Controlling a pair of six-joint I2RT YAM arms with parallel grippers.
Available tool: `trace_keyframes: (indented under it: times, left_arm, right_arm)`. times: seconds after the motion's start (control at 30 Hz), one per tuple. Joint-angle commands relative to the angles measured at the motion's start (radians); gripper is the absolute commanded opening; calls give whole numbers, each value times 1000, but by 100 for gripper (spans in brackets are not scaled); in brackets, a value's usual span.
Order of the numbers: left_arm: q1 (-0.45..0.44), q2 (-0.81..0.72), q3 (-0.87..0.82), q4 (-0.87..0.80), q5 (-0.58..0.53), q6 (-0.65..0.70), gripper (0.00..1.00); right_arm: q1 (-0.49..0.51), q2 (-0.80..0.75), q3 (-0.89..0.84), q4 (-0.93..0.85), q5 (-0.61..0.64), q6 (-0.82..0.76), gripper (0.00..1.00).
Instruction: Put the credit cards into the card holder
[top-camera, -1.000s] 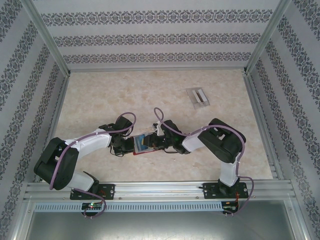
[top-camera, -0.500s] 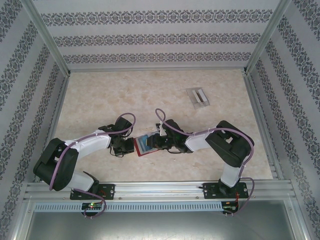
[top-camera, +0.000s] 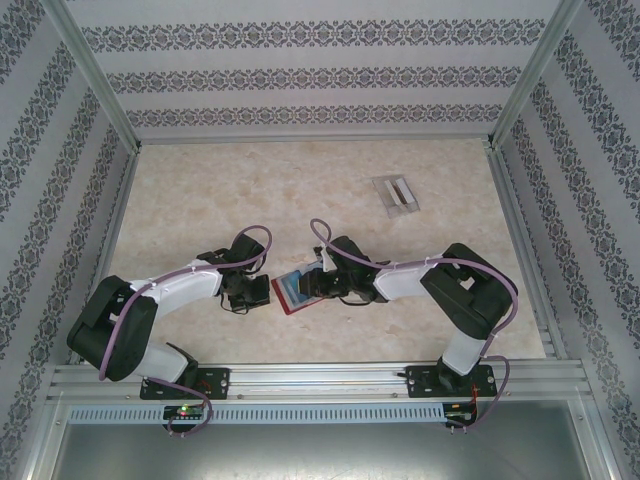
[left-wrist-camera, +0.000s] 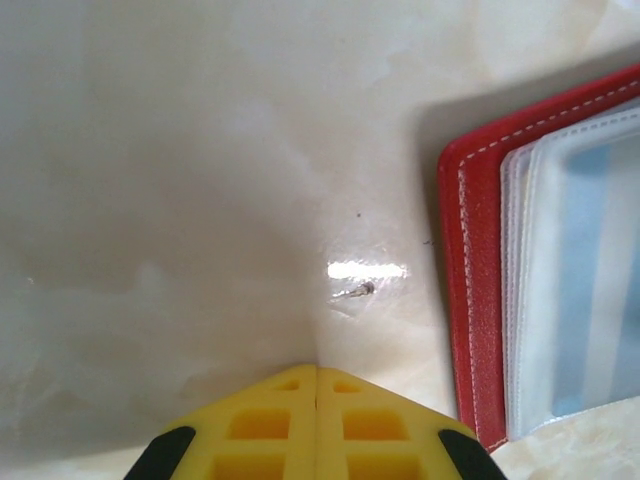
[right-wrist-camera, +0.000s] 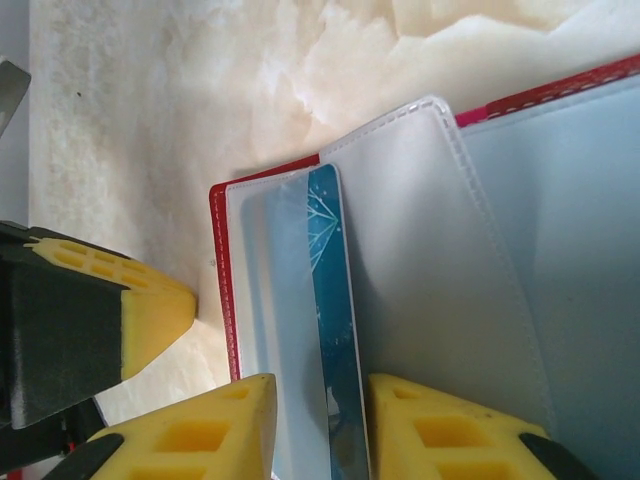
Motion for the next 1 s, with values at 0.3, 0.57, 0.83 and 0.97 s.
trace_keyframes:
  times: [0.3,0.57,0.83,0.97]
  left_arm:
    - [-19,6,-22,107,60,-37,0]
    - [-22,33,-1,107,64,-33,0]
    - [-24,60,26,88,65,-24,0]
    - [-27,60,17,116,71,-35,0]
  right_arm:
    - [-5,-52,84,-247,93,-177,19]
    - [-6,-61,91,-283,81,-208,29]
    - [-7,-53,104,-297,82,-221,15]
    - [-2,-36,107,-278,60,-210,7]
